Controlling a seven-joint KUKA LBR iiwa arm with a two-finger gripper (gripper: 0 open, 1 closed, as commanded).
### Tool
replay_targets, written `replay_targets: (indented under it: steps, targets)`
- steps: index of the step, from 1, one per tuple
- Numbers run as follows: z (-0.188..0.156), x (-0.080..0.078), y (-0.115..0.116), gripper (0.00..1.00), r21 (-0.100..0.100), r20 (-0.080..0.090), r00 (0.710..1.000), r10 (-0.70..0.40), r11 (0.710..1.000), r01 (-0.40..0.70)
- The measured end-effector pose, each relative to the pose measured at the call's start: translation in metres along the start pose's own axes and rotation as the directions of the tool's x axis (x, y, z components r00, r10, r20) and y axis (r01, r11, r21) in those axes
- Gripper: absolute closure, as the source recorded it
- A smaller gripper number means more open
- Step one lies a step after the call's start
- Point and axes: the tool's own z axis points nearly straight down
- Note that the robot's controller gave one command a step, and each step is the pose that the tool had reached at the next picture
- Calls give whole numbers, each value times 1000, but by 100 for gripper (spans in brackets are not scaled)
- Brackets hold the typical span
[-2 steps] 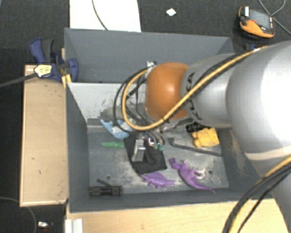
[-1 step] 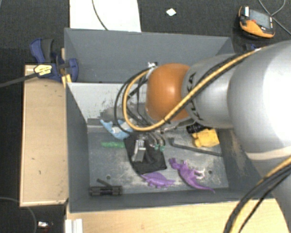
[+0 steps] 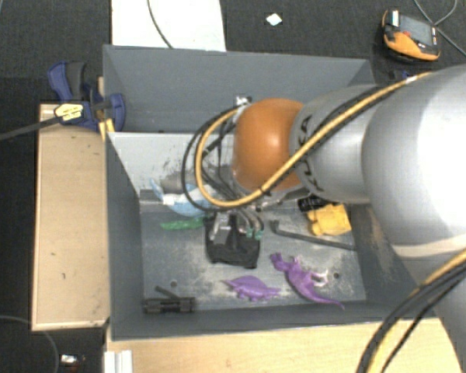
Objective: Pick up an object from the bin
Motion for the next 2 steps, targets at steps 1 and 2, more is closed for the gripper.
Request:
replay_targets:
  steps: [1, 2]
  targets:
    - [0, 0, 0, 100, 0, 0, 1000, 1, 1000, -1]
    - [-34, 2, 0, 100, 2, -9, 1000, 3, 1000, -3]
